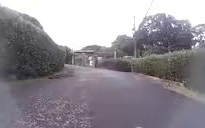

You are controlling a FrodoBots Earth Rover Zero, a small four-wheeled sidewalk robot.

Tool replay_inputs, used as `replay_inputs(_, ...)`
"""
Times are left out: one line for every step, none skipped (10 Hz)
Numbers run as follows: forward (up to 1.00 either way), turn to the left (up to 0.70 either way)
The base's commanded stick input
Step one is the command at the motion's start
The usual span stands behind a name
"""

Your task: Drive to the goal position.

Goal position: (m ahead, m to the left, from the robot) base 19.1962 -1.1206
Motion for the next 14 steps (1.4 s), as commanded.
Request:
replay_inputs(0.50, 0.00)
replay_inputs(0.50, 0.00)
replay_inputs(0.50, 0.00)
replay_inputs(0.50, 0.00)
replay_inputs(0.50, 0.00)
replay_inputs(0.50, 0.00)
replay_inputs(0.50, 0.00)
replay_inputs(0.50, 0.00)
replay_inputs(0.50, 0.00)
replay_inputs(0.50, 0.00)
replay_inputs(0.50, 0.00)
replay_inputs(0.50, 0.00)
replay_inputs(0.50, 0.00)
replay_inputs(0.50, 0.00)
